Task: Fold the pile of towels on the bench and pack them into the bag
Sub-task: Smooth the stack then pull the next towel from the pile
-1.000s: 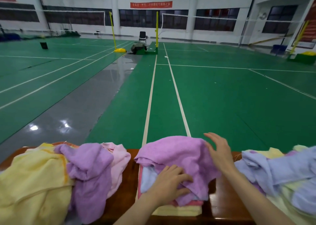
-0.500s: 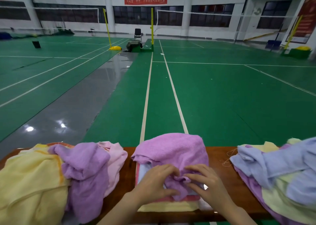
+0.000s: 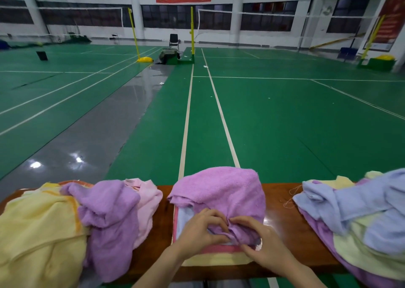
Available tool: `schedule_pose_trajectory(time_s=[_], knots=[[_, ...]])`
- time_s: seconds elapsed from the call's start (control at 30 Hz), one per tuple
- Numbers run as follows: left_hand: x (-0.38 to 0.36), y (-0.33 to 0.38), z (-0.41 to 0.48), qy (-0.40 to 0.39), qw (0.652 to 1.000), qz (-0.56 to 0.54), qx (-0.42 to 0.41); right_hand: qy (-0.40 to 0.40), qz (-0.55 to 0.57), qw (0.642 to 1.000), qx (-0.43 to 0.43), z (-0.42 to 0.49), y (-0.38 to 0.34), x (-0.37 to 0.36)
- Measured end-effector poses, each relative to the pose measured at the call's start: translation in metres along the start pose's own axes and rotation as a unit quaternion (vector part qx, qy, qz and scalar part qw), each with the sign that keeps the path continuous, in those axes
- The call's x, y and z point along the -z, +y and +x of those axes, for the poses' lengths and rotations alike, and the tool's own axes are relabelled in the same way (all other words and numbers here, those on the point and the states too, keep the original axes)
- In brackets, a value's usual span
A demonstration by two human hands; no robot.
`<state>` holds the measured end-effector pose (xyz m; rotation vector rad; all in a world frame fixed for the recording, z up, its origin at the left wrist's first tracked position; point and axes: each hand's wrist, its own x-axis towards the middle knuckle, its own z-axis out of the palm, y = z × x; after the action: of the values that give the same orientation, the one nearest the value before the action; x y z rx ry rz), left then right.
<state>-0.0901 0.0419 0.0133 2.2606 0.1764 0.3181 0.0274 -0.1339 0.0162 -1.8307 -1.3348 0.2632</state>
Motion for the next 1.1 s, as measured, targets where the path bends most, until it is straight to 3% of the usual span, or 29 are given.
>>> schedule_pose_trajectory(time_s=[0.17, 0.4, 0.63, 0.73, 0.83, 1.1], knots=[[-0.002, 0.002, 0.0, 0.004, 0.999, -0.027, 0.019, 0.005, -0.052, 0.998, 0.022, -0.005, 0.004, -0.001], [0.002, 0.008, -0.002, 0.026, 0.972, -0.227, 0.055, 0.1, 0.035, 0.993, -0.057, 0.008, -0.013, 0.004], [-0.003, 0.007, -0.003, 0.073, 0.963, -0.255, 0.052, 0.168, 0.152, 0.962, -0.151, 0.025, -0.031, -0.022], [-0.003, 0.006, -0.002, 0.092, 0.954, -0.28, 0.057, 0.116, 0.225, 0.953, -0.167, 0.025, -0.035, -0.022], [-0.002, 0.005, -0.001, 0.113, 0.948, -0.294, 0.052, 0.06, 0.211, 0.964, -0.153, 0.017, -0.03, -0.013], [-0.003, 0.007, -0.003, 0.126, 0.95, -0.279, 0.056, 0.125, 0.204, 0.958, -0.155, 0.022, -0.031, -0.023]])
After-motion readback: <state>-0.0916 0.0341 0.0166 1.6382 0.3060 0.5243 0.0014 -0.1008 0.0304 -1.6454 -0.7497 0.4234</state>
